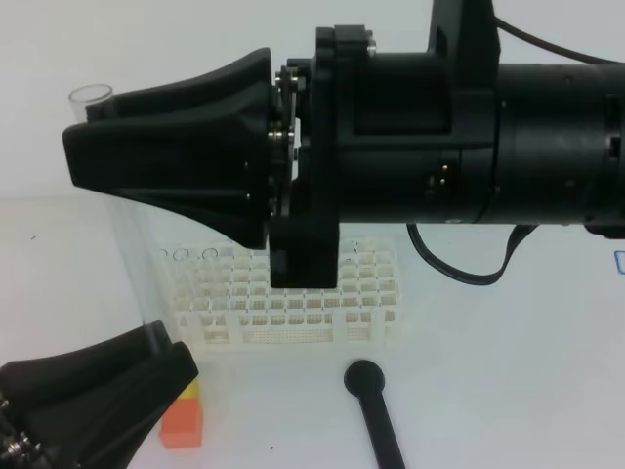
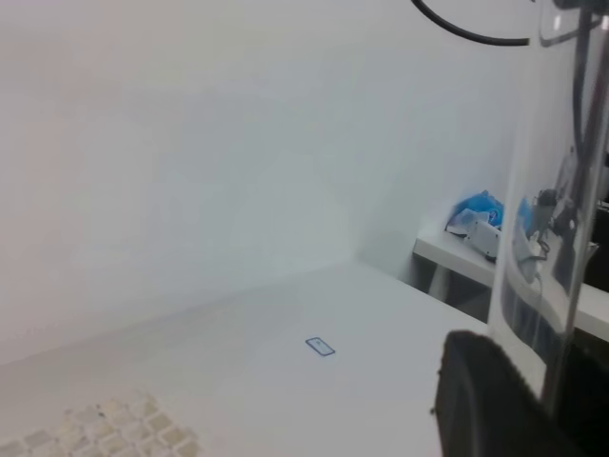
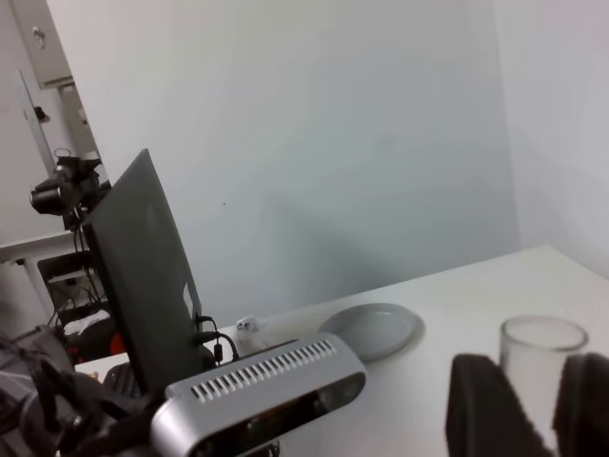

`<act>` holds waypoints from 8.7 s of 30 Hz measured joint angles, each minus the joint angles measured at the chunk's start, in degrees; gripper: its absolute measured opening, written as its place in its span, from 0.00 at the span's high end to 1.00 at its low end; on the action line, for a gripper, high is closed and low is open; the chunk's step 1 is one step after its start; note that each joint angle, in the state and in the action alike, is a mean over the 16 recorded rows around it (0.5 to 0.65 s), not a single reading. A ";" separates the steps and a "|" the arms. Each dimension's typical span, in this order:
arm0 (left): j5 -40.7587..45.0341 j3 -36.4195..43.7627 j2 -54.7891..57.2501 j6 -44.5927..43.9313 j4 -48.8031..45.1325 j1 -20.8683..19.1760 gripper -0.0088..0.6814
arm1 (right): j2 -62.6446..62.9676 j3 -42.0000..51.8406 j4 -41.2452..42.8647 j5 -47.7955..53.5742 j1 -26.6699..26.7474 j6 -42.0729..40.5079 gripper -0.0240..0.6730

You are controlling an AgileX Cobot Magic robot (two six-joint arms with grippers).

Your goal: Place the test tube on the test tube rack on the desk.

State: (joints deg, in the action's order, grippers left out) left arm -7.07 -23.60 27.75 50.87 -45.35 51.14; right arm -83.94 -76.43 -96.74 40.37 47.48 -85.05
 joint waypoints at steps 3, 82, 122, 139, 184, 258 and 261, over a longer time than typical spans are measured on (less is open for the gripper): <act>0.24 0.01 0.00 0.04 0.00 0.00 0.99 | -0.27 -0.08 -0.07 -0.07 0.00 0.00 0.71; 14.16 11.86 -15.23 1.59 2.53 -0.01 0.99 | -1.64 -1.14 7.60 -29.63 0.00 -11.53 0.78; 26.79 23.73 -28.08 1.29 33.77 -23.50 0.99 | -1.64 -1.14 6.02 -34.29 0.00 -14.39 0.78; 27.29 23.74 -28.08 1.29 33.44 -23.50 0.99 | -1.59 -1.06 31.88 -37.91 -0.50 13.63 0.79; 27.29 23.74 -28.06 1.29 33.36 -23.50 0.99 | -31.62 4.72 71.01 -92.06 7.92 62.39 0.79; 27.29 23.74 -27.99 1.29 33.21 -23.50 0.99 | -44.37 5.43 68.18 -100.08 10.35 66.06 0.79; 27.29 23.74 -27.99 1.29 33.21 -23.50 0.99 | -44.81 5.37 68.18 -100.58 10.45 66.13 0.79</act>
State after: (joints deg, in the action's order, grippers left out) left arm 20.21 0.14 -0.24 52.16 -12.14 27.65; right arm -128.76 -71.06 -28.55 -60.21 57.94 -18.92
